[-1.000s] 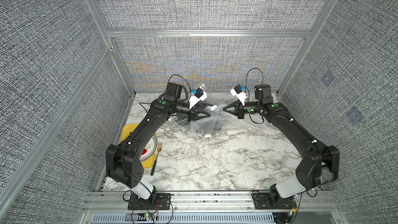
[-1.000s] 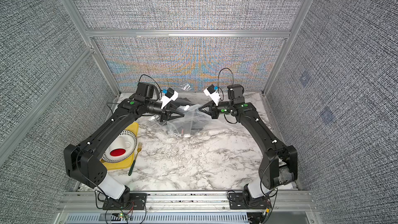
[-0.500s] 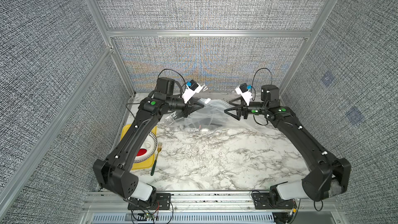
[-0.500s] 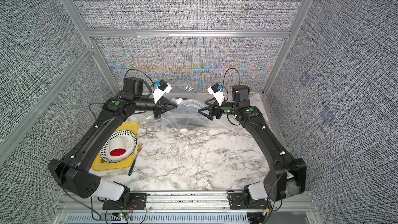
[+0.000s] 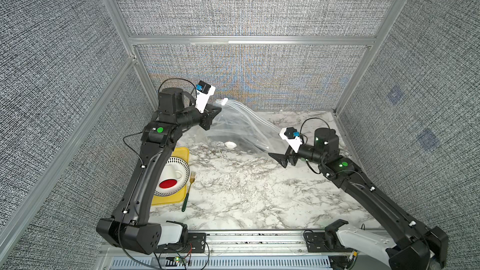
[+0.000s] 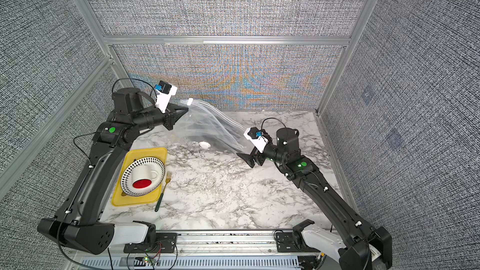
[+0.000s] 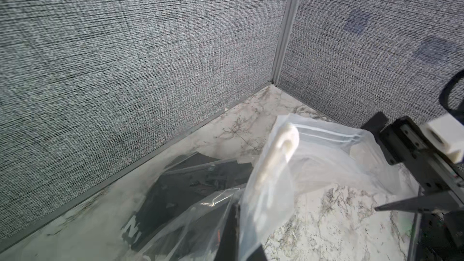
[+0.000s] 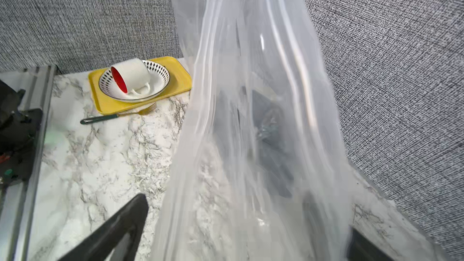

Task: Place the folded shirt into the vacuum bag
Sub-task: Adjust the vacuum bag at the center of the board.

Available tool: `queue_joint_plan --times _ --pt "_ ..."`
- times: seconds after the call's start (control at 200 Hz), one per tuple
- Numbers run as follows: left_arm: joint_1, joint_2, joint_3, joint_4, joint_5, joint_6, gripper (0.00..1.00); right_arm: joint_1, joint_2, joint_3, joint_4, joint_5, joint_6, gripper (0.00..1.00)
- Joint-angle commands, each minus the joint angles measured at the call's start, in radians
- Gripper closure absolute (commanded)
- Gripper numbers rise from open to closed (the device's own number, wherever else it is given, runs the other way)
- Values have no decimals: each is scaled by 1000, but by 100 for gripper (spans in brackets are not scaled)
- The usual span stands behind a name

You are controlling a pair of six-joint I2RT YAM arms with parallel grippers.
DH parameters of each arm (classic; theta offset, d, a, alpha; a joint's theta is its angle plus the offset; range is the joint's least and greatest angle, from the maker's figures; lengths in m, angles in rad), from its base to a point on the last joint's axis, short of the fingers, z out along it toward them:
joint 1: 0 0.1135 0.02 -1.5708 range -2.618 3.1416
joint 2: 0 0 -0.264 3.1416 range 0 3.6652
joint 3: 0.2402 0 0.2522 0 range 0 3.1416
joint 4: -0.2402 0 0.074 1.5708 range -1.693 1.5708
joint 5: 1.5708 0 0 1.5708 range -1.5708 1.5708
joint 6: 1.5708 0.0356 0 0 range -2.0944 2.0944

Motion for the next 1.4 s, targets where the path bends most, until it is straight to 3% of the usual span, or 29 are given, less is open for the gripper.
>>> queue_joint_plan --times 0.0,0.08,0.23,0.36,0.445,0.611,0.696,0.841,1.106,1.271,1.336,1.391 --pt "67 11 11 75 22 -54 100 80 -32 -17 -11 184 -103 2" --pt "103 -15 -34 120 70 -73 100 130 -70 -57 32 269 -112 3" --pt "165 -98 -136 200 24 -80 100 234 -176 -184 141 417 -116 2" --pt "271 -96 -147 294 78 -186 100 320 -306 -306 247 489 -140 2" --pt "315 -65 -126 340 140 -244 100 354 -356 -362 279 503 -139 7" --pt "377 -35 -136 425 212 -316 100 503 -359 -364 224 706 -161 16" --pt "389 -26 -141 444 235 -332 100 537 -332 -364 216 720 -175 24" --pt "392 -20 -143 467 252 -347 100 557 -275 -349 195 640 -178 36" --pt "394 -13 -143 469 262 -353 100 587 -241 -370 246 585 -148 31" --pt "394 -16 -146 475 265 -364 100 586 -172 -376 356 590 -143 47" --pt "394 -18 -147 480 267 -370 100 584 -138 -364 389 609 -149 57" --pt "394 -17 -147 481 266 -372 100 583 -117 -360 430 639 -155 71"
